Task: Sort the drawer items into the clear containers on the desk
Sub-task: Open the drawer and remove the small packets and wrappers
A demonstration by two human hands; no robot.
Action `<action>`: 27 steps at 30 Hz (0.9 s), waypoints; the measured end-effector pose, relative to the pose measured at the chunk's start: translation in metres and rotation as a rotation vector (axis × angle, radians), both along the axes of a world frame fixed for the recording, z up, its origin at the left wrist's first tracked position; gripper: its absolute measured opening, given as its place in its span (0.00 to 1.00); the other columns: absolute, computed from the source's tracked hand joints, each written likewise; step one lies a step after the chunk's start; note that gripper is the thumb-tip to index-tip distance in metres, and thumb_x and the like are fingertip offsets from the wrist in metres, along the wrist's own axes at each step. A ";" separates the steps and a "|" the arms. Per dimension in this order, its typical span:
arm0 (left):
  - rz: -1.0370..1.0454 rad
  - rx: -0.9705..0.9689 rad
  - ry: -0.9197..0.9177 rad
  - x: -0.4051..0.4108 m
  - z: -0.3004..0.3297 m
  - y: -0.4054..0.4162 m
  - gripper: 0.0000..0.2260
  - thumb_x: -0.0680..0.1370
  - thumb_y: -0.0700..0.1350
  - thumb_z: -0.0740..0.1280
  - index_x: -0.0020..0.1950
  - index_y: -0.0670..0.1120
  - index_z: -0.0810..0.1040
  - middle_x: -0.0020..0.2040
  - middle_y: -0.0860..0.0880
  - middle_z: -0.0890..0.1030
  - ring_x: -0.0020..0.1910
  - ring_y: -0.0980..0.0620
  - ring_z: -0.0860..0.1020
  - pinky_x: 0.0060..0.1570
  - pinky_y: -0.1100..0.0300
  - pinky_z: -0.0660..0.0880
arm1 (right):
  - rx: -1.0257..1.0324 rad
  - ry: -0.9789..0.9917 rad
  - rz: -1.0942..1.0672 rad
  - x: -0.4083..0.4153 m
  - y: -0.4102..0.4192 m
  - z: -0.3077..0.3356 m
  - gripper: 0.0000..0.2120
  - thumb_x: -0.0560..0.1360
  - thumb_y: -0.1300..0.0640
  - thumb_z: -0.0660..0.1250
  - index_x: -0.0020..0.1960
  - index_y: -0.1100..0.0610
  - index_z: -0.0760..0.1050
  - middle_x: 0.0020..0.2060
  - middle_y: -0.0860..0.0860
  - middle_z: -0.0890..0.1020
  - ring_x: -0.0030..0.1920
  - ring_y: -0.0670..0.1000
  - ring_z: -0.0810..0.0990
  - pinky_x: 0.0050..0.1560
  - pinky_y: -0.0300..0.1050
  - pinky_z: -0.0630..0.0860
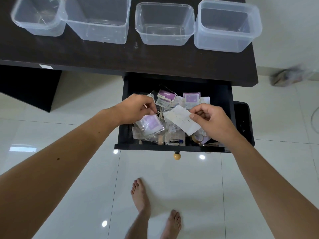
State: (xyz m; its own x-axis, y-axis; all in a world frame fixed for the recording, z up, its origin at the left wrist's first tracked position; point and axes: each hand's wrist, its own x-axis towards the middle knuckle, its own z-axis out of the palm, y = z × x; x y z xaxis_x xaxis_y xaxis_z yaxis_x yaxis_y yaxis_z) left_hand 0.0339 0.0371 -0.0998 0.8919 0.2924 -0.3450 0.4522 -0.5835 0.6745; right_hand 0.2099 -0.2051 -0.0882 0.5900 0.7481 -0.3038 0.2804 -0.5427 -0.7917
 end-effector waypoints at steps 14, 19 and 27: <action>0.499 -0.583 -0.239 -0.001 -0.005 -0.034 0.07 0.85 0.47 0.66 0.61 0.47 0.78 0.53 0.45 0.87 0.46 0.38 0.86 0.33 0.52 0.85 | 0.030 0.035 -0.067 -0.008 0.019 -0.012 0.03 0.80 0.55 0.75 0.53 0.51 0.84 0.46 0.49 0.87 0.47 0.54 0.85 0.51 0.50 0.84; 0.379 -0.549 -0.220 -0.010 -0.015 -0.032 0.21 0.79 0.38 0.75 0.68 0.54 0.74 0.60 0.46 0.84 0.51 0.45 0.88 0.44 0.50 0.86 | 0.073 0.070 -0.058 -0.015 0.032 -0.020 0.04 0.76 0.56 0.79 0.51 0.51 0.85 0.43 0.51 0.86 0.40 0.47 0.82 0.45 0.39 0.81; 0.029 -0.250 0.015 -0.023 -0.026 -0.038 0.25 0.83 0.37 0.67 0.70 0.66 0.72 0.63 0.53 0.80 0.47 0.51 0.83 0.39 0.60 0.81 | -0.034 -0.164 -0.032 0.013 0.022 -0.036 0.17 0.72 0.55 0.82 0.59 0.51 0.84 0.51 0.46 0.82 0.44 0.49 0.81 0.48 0.41 0.82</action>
State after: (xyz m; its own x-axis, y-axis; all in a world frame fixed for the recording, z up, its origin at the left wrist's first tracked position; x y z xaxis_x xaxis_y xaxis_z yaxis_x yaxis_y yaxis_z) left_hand 0.0110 -0.0009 -0.1254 0.8787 0.2218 -0.4227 0.4772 -0.3858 0.7896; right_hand 0.2228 -0.1834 -0.1241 0.6572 0.7191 -0.2258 0.3869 -0.5790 -0.7177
